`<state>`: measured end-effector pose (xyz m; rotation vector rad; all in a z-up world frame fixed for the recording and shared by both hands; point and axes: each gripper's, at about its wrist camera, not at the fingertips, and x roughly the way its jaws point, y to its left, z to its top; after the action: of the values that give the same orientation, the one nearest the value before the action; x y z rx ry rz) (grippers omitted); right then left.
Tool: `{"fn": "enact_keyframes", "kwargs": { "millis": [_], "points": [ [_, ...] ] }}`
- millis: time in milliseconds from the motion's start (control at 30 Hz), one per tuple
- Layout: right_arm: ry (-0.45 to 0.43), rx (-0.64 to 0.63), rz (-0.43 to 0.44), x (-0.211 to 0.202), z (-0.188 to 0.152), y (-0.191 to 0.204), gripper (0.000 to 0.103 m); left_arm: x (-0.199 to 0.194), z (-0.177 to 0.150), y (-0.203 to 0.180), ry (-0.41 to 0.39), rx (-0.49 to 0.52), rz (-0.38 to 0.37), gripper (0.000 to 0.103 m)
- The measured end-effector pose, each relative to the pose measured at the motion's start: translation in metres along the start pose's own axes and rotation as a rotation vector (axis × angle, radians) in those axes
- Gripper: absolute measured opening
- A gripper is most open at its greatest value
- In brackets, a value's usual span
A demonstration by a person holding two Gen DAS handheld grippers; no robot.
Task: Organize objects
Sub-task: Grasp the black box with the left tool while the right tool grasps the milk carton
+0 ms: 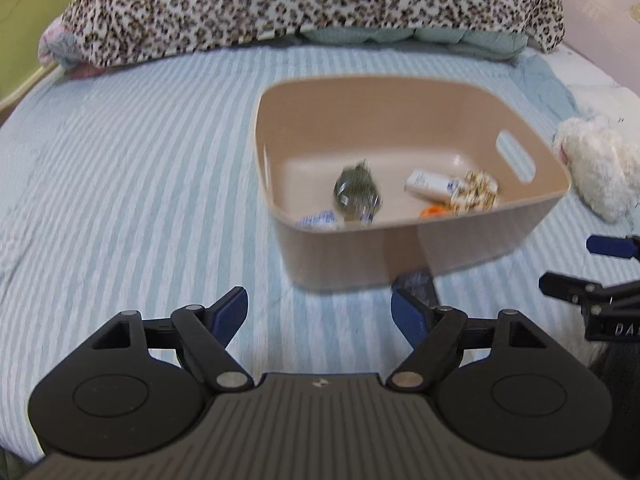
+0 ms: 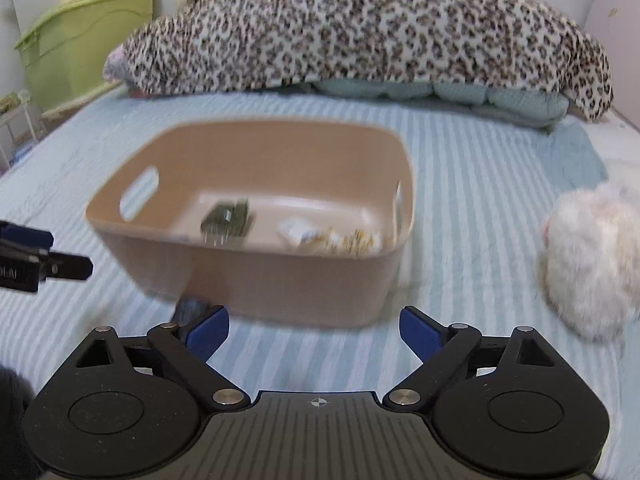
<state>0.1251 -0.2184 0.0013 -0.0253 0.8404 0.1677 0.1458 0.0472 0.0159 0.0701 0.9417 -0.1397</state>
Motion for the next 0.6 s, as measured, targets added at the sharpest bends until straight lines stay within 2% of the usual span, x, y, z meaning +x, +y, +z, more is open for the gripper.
{"fn": "enact_keyframes", "kwargs": {
  "millis": [233,600],
  "points": [
    [0.122,0.027,0.037,0.023,-0.038,0.013,0.093,0.017,-0.025,0.005,0.057,-0.025,0.008,0.080],
    [0.193,-0.004,0.116,0.045,-0.057,0.043,0.093,0.036,-0.033,0.005,0.094,-0.037,0.016,0.080]
  ]
}}
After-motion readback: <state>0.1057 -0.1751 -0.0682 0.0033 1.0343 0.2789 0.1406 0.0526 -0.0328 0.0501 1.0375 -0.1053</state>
